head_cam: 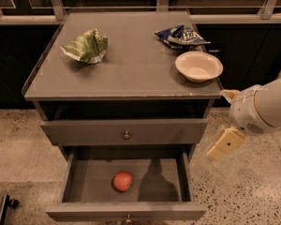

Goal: Pick apple from middle drawer and place on counter

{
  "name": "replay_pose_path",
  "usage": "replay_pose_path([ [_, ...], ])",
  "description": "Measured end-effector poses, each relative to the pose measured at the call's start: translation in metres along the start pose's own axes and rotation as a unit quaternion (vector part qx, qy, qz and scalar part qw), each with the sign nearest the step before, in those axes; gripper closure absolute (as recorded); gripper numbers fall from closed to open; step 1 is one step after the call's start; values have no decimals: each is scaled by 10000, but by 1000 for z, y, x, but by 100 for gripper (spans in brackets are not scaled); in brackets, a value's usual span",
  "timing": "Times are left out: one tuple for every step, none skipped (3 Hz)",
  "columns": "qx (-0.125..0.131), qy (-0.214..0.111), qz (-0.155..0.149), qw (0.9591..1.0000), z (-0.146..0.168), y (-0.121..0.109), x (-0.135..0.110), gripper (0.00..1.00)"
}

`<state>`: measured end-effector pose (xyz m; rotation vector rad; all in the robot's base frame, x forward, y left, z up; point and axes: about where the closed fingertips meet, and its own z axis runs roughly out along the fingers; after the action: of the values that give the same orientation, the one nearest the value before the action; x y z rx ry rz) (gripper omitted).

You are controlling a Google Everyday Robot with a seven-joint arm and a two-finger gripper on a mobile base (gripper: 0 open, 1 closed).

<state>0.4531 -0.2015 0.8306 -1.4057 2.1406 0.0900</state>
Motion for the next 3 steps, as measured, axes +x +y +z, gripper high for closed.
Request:
replay_pose_path([
  [47,-31,9,10000,-1,4,1,0],
  [-183,-289,381,9987,36,33,19,0],
  [-674,-549,860,9925,105,84,34,0],
])
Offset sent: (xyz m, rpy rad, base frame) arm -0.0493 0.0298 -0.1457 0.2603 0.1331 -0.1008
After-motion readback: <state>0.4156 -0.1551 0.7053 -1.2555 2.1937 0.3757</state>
